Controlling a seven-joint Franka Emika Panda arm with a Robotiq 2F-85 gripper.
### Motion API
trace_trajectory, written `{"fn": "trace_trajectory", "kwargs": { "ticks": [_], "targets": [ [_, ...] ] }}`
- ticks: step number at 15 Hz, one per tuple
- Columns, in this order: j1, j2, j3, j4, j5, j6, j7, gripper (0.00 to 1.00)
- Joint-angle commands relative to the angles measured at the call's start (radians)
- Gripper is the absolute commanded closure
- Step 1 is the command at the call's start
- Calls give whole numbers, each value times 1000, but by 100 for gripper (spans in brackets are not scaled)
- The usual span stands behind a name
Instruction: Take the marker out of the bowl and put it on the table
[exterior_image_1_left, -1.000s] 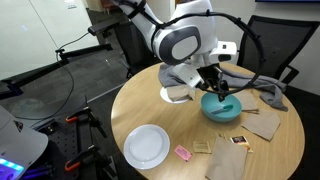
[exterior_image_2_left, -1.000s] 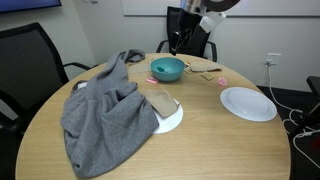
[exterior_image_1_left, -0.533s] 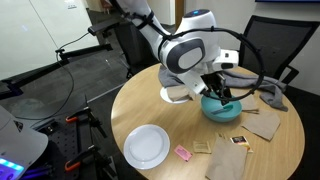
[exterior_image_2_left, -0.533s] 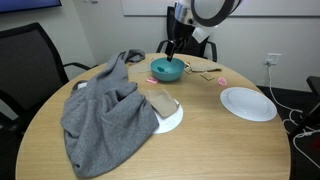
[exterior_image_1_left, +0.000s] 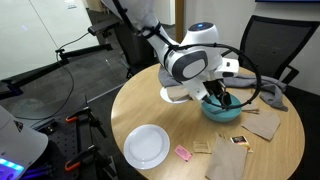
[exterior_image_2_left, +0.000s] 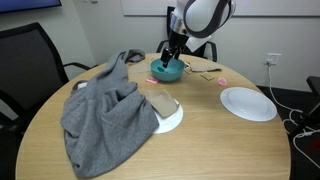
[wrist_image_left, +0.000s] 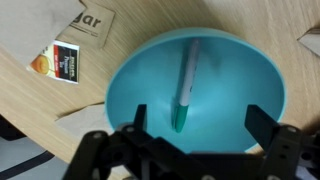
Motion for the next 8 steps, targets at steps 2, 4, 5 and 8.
{"fn": "trace_trajectory", "kwargs": {
  "ticks": [2,4,5,8],
  "targets": [
    [-23,54,20,60,34,13,-17,0],
    [-29,70,26,77,37,7,-22,0],
    [-32,77,30,84,38,6,-24,0],
    [-43,95,44,104,41,-1,-28,0]
  ]
}}
